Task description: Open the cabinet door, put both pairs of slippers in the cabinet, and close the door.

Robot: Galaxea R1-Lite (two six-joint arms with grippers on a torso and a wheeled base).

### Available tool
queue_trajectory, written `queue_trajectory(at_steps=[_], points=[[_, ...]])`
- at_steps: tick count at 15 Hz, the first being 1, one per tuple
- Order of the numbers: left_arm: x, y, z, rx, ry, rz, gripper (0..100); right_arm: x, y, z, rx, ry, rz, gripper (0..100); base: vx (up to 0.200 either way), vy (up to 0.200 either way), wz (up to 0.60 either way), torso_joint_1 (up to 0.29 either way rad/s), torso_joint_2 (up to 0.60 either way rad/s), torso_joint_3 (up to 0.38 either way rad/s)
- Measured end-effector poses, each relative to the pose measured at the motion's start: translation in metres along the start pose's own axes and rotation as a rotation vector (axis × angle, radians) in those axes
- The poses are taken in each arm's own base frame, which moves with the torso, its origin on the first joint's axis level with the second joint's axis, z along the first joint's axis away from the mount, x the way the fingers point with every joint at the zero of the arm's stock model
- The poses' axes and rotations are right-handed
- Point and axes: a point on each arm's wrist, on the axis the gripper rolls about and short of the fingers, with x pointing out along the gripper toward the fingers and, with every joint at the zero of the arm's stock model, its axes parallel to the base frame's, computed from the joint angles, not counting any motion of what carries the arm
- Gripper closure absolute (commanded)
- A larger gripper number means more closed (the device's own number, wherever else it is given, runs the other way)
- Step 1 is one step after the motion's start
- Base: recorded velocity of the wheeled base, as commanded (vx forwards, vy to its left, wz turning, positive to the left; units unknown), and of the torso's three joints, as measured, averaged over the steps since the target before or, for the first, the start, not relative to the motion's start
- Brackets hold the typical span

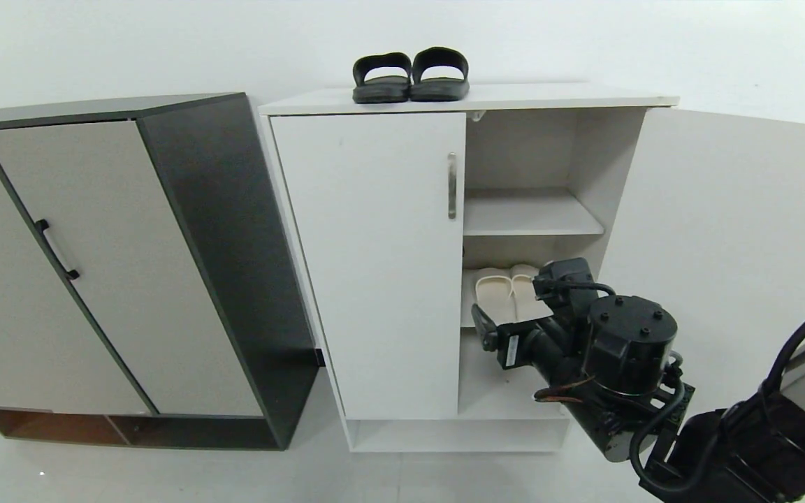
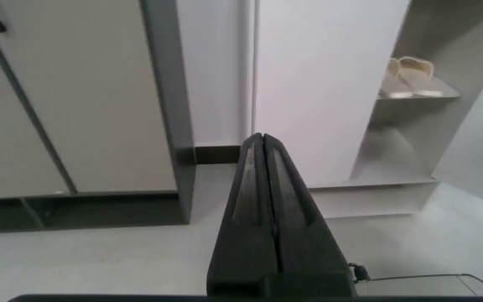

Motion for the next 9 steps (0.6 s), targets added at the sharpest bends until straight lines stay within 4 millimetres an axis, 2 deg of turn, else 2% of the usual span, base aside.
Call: queue_trajectory(at_steps=[6,9], points=[[0.0,0.0,0.0,0.0,0.0,0.001,100,-0.0018,-0.0021,-0.0023,-0.003,-0.001,0.001,0,0.0,0.2,0.0,0.002,0.0,0.002],[0.0,0.0,0.0001,0.0,-0.001,0.0,100,-0.0023,-0.0056,-0.0029,-0.008,-0.009,0.017,0,0.0,0.0,0.0,0.0,0.0,0.0]])
